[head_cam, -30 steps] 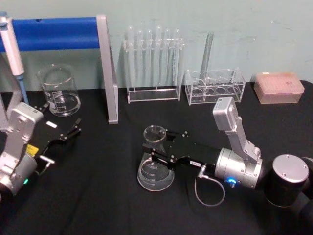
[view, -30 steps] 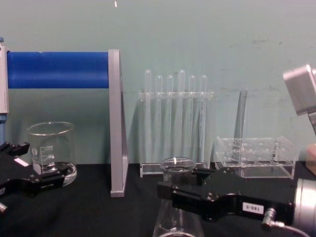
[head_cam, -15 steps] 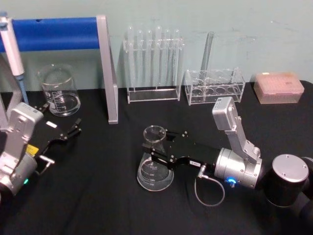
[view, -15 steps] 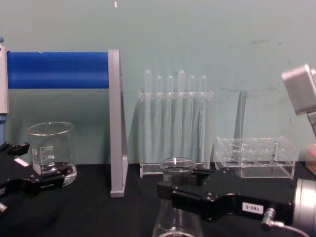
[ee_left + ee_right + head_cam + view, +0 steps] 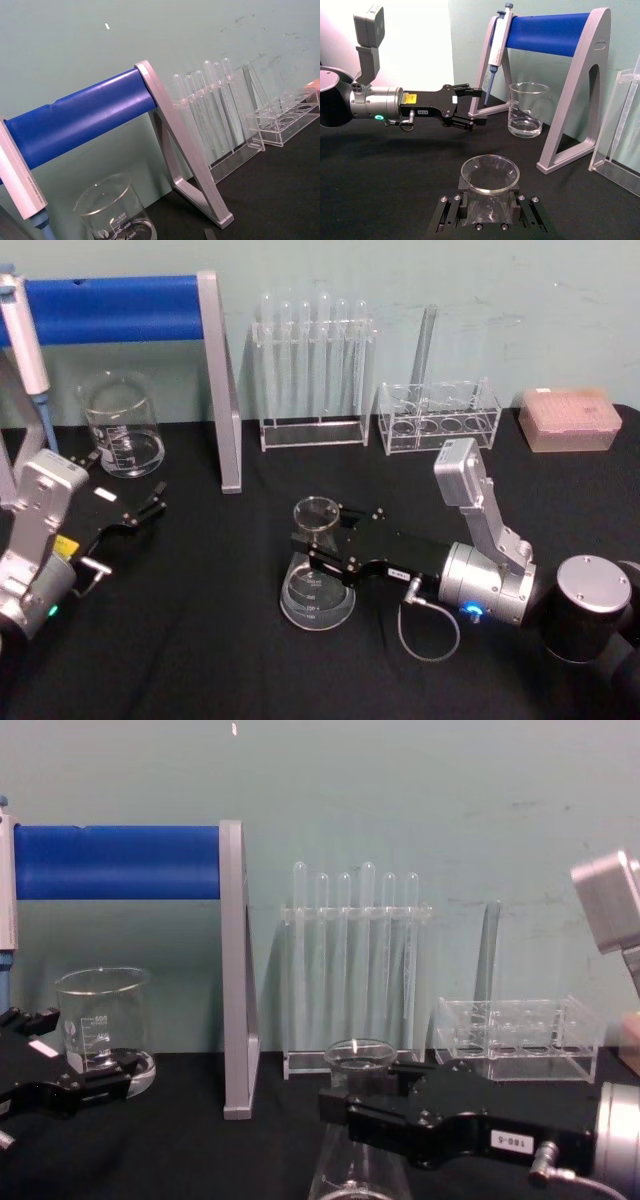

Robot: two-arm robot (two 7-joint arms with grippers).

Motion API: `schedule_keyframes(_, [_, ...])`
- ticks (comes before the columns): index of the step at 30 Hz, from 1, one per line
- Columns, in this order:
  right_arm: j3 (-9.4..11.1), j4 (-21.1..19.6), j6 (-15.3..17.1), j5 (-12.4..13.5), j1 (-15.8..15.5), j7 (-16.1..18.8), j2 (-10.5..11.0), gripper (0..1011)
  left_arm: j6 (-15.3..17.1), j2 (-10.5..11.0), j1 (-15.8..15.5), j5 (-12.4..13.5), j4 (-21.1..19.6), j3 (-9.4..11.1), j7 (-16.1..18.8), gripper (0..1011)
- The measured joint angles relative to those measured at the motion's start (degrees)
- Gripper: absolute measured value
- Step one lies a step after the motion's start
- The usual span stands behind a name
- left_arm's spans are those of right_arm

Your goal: Grasp the erlenmeyer flask with one hand, shake it three times, then place it back.

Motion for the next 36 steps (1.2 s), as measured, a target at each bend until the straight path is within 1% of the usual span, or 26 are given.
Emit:
schedule_keyframes(6, [0.0, 0.0, 0.0, 0.0, 0.0, 0.0, 0.0, 450, 0.0, 0.0, 0.0, 0.0, 0.0, 0.0, 0.0, 1001])
schedule_keyframes(8, [0.0, 0.0, 0.0, 0.0, 0.0, 0.0, 0.0, 472, 0.0, 0.0, 0.0, 0.0, 0.0, 0.0, 0.0, 1001])
schedule_keyframes(10, [0.0, 0.0, 0.1, -0.1, 0.0, 0.0, 0.0, 569, 0.0, 0.0, 0.0, 0.0, 0.0, 0.0, 0.0, 1001])
schedule_keyframes(13, [0.0, 0.0, 0.1, -0.1, 0.0, 0.0, 0.0, 627, 0.0, 0.0, 0.0, 0.0, 0.0, 0.0, 0.0, 1001])
schedule_keyframes(14, [0.0, 0.0, 0.1, -0.1, 0.0, 0.0, 0.0, 686, 0.0, 0.0, 0.0, 0.0, 0.0, 0.0, 0.0, 1001])
schedule_keyframes(15, [0.0, 0.0, 0.1, -0.1, 0.0, 0.0, 0.0, 715, 0.0, 0.0, 0.0, 0.0, 0.0, 0.0, 0.0, 1001])
schedule_keyframes(17, [0.0, 0.0, 0.1, -0.1, 0.0, 0.0, 0.0, 752, 0.0, 0.0, 0.0, 0.0, 0.0, 0.0, 0.0, 1001])
schedule_keyframes(19, [0.0, 0.0, 0.1, -0.1, 0.0, 0.0, 0.0, 824, 0.0, 0.0, 0.0, 0.0, 0.0, 0.0, 0.0, 1001])
schedule_keyframes(21, [0.0, 0.0, 0.1, -0.1, 0.0, 0.0, 0.0, 865, 0.0, 0.0, 0.0, 0.0, 0.0, 0.0, 0.0, 1001])
schedule_keyframes(22, [0.0, 0.0, 0.1, -0.1, 0.0, 0.0, 0.0, 917, 0.0, 0.0, 0.0, 0.0, 0.0, 0.0, 0.0, 1001])
schedule_keyframes(26, [0.0, 0.0, 0.1, -0.1, 0.0, 0.0, 0.0, 1003, 0.0, 0.0, 0.0, 0.0, 0.0, 0.0, 0.0, 1001])
schedule_keyframes(36, [0.0, 0.0, 0.0, -0.1, 0.0, 0.0, 0.0, 1000, 0.0, 0.0, 0.0, 0.0, 0.0, 0.0, 0.0, 1001])
